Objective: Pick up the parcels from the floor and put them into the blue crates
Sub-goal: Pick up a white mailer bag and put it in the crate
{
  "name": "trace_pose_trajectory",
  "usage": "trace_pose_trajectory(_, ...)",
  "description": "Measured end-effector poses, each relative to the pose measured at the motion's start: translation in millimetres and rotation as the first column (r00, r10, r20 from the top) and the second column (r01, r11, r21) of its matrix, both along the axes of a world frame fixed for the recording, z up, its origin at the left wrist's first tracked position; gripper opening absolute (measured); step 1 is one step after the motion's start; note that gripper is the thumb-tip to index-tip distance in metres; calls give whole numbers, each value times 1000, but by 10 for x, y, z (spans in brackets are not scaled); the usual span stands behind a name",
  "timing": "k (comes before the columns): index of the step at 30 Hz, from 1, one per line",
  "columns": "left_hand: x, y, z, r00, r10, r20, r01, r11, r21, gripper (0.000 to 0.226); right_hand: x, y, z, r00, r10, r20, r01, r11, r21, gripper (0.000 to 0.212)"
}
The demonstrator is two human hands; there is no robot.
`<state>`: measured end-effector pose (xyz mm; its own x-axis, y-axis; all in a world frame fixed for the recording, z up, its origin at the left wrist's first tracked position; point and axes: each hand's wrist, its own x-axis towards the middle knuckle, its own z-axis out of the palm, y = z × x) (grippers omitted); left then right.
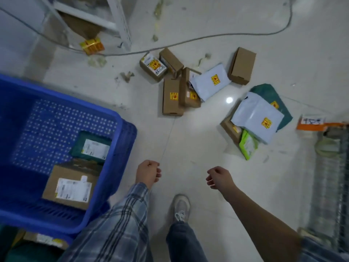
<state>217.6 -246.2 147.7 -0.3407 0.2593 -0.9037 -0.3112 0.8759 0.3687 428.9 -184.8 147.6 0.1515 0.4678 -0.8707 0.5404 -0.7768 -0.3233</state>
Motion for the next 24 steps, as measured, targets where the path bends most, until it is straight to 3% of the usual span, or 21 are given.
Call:
trace_pose_trajectory(4, -127, 553, -109, 998, -66, -6, 66, 997, 32, 19, 115, 275, -89, 998, -62, 9, 62, 997, -54, 9)
trace_pose_trajectory(9, -779, 1230, -565, 992, -109, -56, 99, 981, -168, 22, 135, 756, -264, 996, -87, 27, 90, 988, -122, 9)
trace_pose_trajectory(14, -824, 2069, -753, 963, -267, -21, 261, 953, -154, 23, -9, 1508, -474, 980, -198, 36, 201, 971, -129, 8)
trace_pose_trajectory(17, -615, 2395, -795, 902, -431, 34, 431, 893, -132, 14, -167, 1878, -566, 971, -238, 16, 238, 959, -156, 8)
trace_pose_trajectory(21, -389, 2781, -1030, 765, -625, 156, 644, 745, -173, 11, -398, 2385, -797, 940, -340, -26, 334, 934, -126, 10)
trace_pose_trajectory(24, -223, 3155, -1206, 709, -700, 80, 704, 698, -132, 29, -520, 2739, -1099, 916, -395, -75, 387, 916, -106, 12)
